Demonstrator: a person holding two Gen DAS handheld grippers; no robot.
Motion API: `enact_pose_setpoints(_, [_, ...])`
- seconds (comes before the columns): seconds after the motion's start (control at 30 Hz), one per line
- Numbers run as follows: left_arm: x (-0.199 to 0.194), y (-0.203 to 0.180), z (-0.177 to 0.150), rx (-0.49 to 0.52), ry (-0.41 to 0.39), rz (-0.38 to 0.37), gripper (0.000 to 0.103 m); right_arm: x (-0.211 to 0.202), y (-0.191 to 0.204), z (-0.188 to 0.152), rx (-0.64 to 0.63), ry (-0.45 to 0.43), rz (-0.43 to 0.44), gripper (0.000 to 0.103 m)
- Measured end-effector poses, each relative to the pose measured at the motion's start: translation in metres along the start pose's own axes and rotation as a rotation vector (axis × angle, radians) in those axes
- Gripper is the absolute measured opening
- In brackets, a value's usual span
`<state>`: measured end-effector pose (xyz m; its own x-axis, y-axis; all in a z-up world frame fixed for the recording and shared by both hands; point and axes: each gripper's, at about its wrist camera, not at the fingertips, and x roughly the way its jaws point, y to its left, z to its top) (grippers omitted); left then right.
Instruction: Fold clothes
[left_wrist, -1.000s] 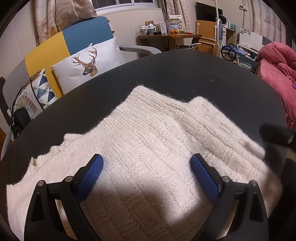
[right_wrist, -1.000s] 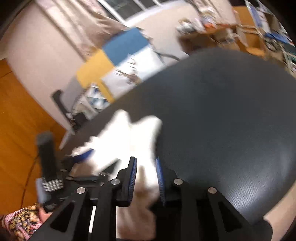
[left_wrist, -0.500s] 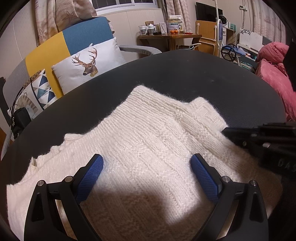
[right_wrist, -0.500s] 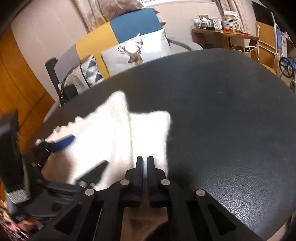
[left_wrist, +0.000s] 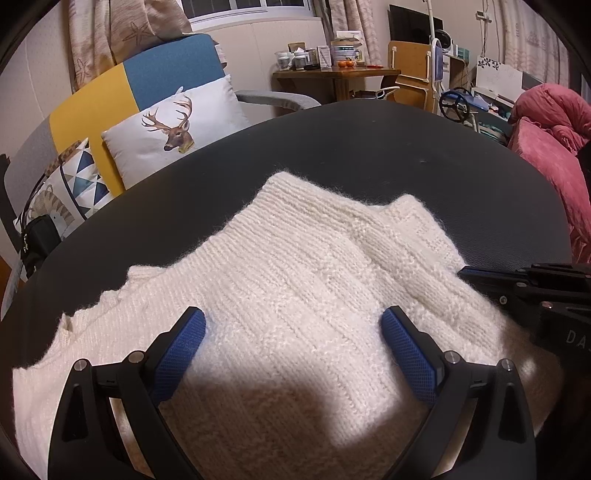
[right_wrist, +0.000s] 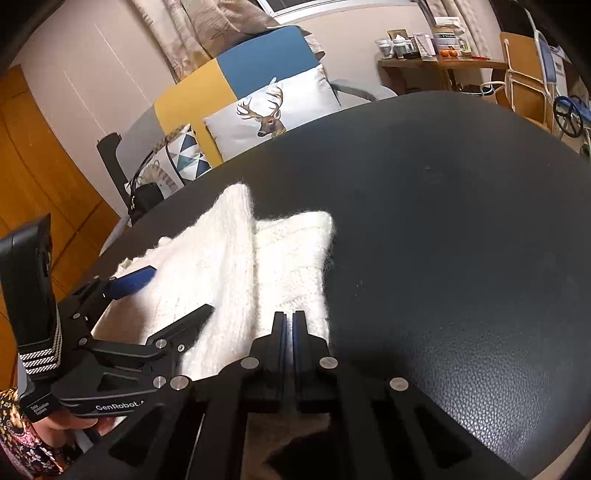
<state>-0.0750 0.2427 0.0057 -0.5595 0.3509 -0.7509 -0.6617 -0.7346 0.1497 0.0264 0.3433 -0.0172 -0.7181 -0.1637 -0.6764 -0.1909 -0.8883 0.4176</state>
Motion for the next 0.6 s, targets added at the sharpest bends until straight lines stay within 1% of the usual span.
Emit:
enact_pose_setpoints(0.13, [0.000, 0.000, 0.000, 0.001, -0.001, -0.002, 0.098, -0.002, 0.004, 0.000, -0.023, 0.000, -0.024, 0.000])
enact_pose_setpoints(0.23, [-0.001, 0.000, 0.000, 0.002, -0.002, -0.003, 0.098, -0.010, 0.003, 0.001, -0.001, 0.012, -0.045, 0.000])
enact_pose_setpoints(0.27, [-0.001, 0.000, 0.000, 0.002, -0.002, -0.003, 0.098, -0.015, 0.002, 0.001, 0.010, 0.008, -0.052, 0.003])
enact_pose_setpoints(0.3, [-0.001, 0.000, 0.000, 0.002, -0.002, -0.003, 0.098, -0.024, 0.002, 0.001, 0.026, -0.009, -0.059, 0.008])
enact_pose_setpoints(0.37, [0.000, -0.001, -0.001, 0.001, -0.002, -0.002, 0.098, -0.040, 0.003, 0.000, 0.034, -0.053, -0.041, 0.008])
enact_pose_setpoints(0.43, [-0.001, -0.001, -0.001, 0.001, -0.003, -0.002, 0.098, -0.052, 0.006, 0.000, 0.023, -0.075, -0.029, 0.008])
enact_pose_setpoints(0.5, [-0.001, -0.001, -0.001, 0.001, -0.003, -0.002, 0.098, -0.055, 0.009, 0.000, 0.013, -0.072, -0.022, 0.008])
enact_pose_setpoints(0.6, [-0.001, -0.001, 0.000, 0.001, -0.003, -0.001, 0.098, -0.044, 0.012, -0.001, 0.023, -0.051, 0.008, 0.008])
